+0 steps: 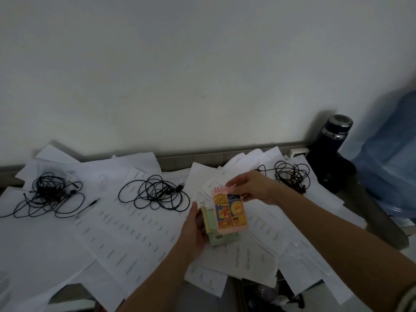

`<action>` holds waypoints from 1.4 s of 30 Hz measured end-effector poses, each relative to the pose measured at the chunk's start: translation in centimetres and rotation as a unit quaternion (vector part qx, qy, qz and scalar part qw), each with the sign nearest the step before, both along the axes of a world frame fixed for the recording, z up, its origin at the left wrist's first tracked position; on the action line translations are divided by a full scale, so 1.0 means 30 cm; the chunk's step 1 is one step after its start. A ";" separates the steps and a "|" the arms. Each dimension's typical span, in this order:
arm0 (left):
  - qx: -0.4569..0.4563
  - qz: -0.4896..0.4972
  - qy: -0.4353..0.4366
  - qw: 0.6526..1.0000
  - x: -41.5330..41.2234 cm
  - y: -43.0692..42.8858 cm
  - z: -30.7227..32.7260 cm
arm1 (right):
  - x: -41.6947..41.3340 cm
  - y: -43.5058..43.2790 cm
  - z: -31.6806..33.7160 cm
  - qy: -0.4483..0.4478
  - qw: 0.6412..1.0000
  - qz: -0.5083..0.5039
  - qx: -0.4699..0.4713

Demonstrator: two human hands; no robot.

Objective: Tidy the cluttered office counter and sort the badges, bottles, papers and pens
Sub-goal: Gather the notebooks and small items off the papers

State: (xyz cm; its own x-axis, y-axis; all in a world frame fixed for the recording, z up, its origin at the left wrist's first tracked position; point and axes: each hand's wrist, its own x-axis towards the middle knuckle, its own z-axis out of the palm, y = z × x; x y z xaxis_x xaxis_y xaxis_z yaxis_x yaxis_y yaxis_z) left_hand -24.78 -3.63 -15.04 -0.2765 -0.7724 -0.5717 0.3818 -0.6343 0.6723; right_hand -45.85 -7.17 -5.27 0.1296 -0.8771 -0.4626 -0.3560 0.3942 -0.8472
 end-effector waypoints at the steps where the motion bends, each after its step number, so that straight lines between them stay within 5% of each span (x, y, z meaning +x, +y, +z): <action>1: 0.000 0.000 0.002 1.000 0.001 -0.003 -0.004 | 0.027 -0.008 -0.024 0.007 1.000 0.010 0.004; 7: -0.026 -0.023 -0.005 0.999 0.003 0.002 0.000 | 0.090 -0.012 -0.104 0.057 0.998 0.007 -0.023; 15: -0.004 -0.032 -0.029 0.999 0.014 0.027 0.045 | 0.019 0.080 -0.139 -0.022 0.993 -0.115 -0.032; 22: 0.053 -0.031 -0.021 0.998 0.232 0.249 0.096 | 0.117 0.187 -0.206 -0.042 0.989 -0.104 -0.091; 34: 0.242 -0.158 -0.112 0.951 0.472 0.561 -0.121 | 0.256 0.549 -0.326 0.022 0.983 -0.093 -0.157; 42: 0.167 -0.116 -0.133 0.970 0.221 0.483 -0.241 | 0.215 0.819 -0.482 0.176 0.965 -0.161 -0.105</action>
State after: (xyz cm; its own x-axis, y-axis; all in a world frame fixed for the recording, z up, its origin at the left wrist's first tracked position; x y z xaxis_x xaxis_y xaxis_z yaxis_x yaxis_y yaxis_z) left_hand -18.16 10.84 -22.27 -0.2293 -0.4669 -0.8541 0.0445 -0.8816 0.4699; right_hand -39.40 17.40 -19.72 -0.2993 -0.9246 -0.2355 -0.5244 0.3656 -0.7690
